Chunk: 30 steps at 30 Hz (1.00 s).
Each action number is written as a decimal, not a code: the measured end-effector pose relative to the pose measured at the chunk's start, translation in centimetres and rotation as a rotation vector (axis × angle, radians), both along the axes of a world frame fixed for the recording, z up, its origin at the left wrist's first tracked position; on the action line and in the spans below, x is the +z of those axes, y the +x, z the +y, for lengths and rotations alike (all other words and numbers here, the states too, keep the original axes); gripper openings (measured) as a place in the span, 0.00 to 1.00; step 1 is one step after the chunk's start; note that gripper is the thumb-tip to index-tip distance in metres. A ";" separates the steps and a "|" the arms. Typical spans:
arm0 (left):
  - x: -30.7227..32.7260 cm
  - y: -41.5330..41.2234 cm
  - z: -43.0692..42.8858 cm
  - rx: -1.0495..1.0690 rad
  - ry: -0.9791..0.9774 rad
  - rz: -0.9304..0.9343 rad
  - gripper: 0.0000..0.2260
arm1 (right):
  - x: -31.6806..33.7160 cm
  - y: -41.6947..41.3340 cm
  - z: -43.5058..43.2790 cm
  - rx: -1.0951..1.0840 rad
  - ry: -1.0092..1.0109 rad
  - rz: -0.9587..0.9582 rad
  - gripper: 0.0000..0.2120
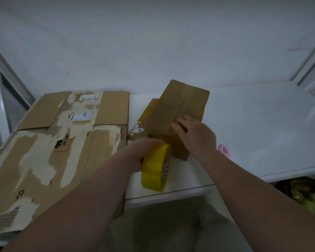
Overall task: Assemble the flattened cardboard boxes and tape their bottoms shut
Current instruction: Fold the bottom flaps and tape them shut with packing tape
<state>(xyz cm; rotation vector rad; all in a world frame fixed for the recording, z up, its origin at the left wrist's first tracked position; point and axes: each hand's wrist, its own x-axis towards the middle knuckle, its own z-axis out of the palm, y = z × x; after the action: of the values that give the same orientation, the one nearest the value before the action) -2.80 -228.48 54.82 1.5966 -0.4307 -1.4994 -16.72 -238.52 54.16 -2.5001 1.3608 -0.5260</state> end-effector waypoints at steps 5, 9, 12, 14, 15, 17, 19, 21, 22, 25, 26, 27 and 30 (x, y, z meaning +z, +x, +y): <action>-0.6 -1.6 -0.5 0.075 -0.010 -0.074 0.14 | -2.0 -4.8 -2.1 -0.429 0.207 0.003 0.15; -0.7 -1.7 -0.7 0.086 -0.007 -0.086 0.14 | -5.5 -6.9 -3.0 -0.428 0.378 0.304 0.18; -0.6 -1.8 -0.7 0.099 0.016 -0.101 0.11 | -7.0 -7.5 -3.0 -0.397 0.408 0.276 0.19; -0.5 -1.7 -0.7 0.099 0.034 -0.111 0.06 | -7.1 -7.7 -3.0 -0.399 0.321 0.279 0.17; -0.5 -1.7 -0.7 0.101 0.038 -0.115 0.06 | -7.1 -7.7 -2.9 -0.397 0.286 0.263 0.16; -0.2 -1.7 -0.8 0.111 0.043 -0.108 0.06 | -7.0 -7.6 -2.7 -0.343 0.299 0.199 0.15; 0.1 -1.8 -0.7 0.114 0.046 -0.094 0.07 | -7.1 -7.5 -2.4 -0.251 0.334 0.144 0.14; 0.2 -1.7 -0.6 0.096 0.061 -0.078 0.07 | -6.6 -7.4 -2.0 -0.245 0.275 0.025 0.12; 0.2 -1.7 -0.6 0.085 0.070 -0.067 0.08 | -6.0 -7.2 -1.8 -0.268 0.181 -0.062 0.12; 0.1 -1.4 -0.6 0.076 0.083 -0.048 0.09 | -2.9 -5.5 -0.9 -0.185 -0.098 -0.273 0.09; 0.1 -1.4 -0.5 0.074 0.083 -0.047 0.09 | -1.8 -4.5 -0.7 -0.100 -0.136 -0.290 0.09; 0.1 -1.4 -0.5 0.064 0.079 -0.039 0.09 | -0.9 -3.5 -0.4 -0.014 -0.138 -0.284 0.11; 0.3 -1.2 -0.3 0.043 0.053 0.014 0.13 | 0.1 -0.5 0.3 0.169 -0.040 -0.156 0.21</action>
<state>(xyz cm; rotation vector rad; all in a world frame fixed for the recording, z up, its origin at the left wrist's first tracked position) -3.98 -228.82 55.09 1.6251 -0.3495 -1.5002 -17.22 -238.27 54.30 -2.5160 1.0813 -0.7003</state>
